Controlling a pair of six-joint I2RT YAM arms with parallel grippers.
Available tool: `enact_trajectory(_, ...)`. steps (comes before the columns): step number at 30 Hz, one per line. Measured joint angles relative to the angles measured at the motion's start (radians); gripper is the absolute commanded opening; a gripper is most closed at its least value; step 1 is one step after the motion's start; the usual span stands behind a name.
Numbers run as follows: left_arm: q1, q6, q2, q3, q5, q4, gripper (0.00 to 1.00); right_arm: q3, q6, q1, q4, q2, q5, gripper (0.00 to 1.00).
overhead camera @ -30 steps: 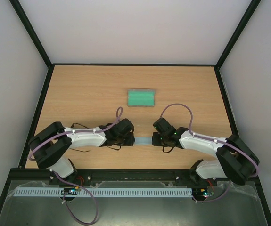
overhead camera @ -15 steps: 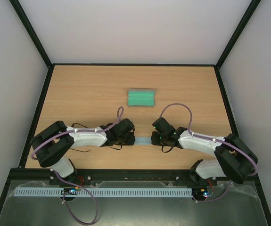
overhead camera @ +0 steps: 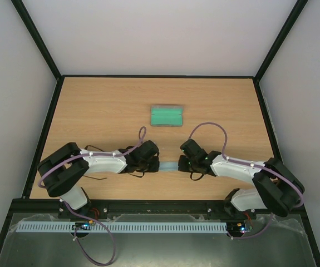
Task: Organize the sunglasses
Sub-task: Pick up the glasses cleaning cloth from the center of the board.
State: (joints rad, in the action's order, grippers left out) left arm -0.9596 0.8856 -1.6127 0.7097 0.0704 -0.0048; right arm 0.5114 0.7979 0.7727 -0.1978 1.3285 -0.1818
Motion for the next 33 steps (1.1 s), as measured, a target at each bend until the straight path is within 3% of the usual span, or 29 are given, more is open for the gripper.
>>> enact_trajectory(17, 0.013, -0.008, 0.003, 0.043, -0.023, -0.092, 0.03, 0.081, 0.003, 0.002, -0.069, -0.053, 0.009, 0.01)
enact_trajectory(26, 0.057, -0.032, 0.013, 0.104, -0.037, -0.140, 0.03, 0.156, -0.013, -0.016, -0.082, 0.021, 0.005, 0.01)
enact_trajectory(33, 0.114, -0.075, 0.010, 0.206, -0.038, -0.176, 0.03, 0.249, -0.063, -0.101, -0.109, 0.076, -0.003, 0.01)
